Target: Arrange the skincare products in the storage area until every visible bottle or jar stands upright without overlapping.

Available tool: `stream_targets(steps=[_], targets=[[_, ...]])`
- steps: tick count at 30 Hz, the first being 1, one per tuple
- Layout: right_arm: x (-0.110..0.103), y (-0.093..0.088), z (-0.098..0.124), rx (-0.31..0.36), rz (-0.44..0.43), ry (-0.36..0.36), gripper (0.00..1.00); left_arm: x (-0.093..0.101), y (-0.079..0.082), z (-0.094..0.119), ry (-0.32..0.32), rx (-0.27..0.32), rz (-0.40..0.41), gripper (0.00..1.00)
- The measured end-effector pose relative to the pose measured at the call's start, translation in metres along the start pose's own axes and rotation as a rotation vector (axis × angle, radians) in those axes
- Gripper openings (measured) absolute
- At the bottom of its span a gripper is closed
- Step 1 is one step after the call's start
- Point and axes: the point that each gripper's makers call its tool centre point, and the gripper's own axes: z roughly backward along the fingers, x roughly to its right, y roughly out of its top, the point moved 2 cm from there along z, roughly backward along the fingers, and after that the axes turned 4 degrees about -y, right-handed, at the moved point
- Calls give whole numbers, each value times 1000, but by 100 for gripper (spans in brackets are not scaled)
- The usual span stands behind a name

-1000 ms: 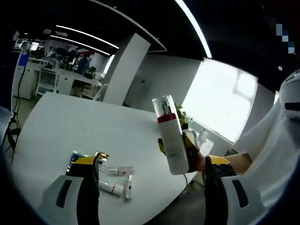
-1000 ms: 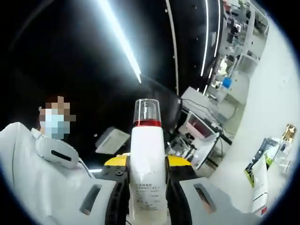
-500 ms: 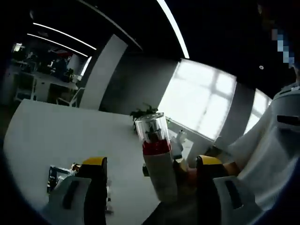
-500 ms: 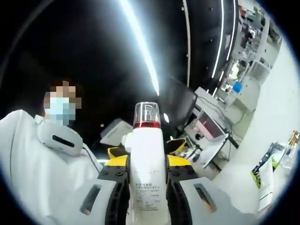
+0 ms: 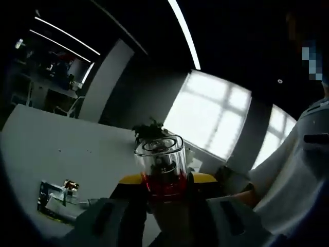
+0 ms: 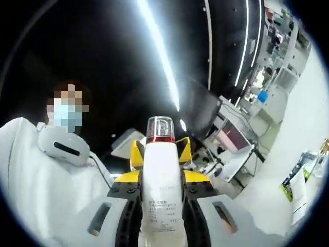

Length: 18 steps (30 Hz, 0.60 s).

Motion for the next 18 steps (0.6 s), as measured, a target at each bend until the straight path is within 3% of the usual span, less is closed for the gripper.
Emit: stream_targets(steps=[2, 6, 7, 8, 10, 16, 18], targets=[[2, 2, -2, -12, 3, -31, 28, -2, 1, 2, 16, 0, 3, 27], [10, 8, -9, -56, 82, -184, 32, -11, 5, 4, 86, 6, 9, 26], [13, 5, -11, -118, 192, -253, 34, -14, 5, 3, 121, -9, -48, 26], [14, 2, -13, -177, 245, -291, 35, -13, 5, 1, 130, -24, -71, 26], [12, 4, -17, -228, 320, -378, 35, -14, 7, -2, 152, -26, -99, 26], [12, 19, -16, -293, 596, -656, 33, -19, 18, -9, 233, 17, -84, 26], [12, 23, -13, -279, 673, -758, 31, -21, 19, -12, 265, 11, -98, 26]])
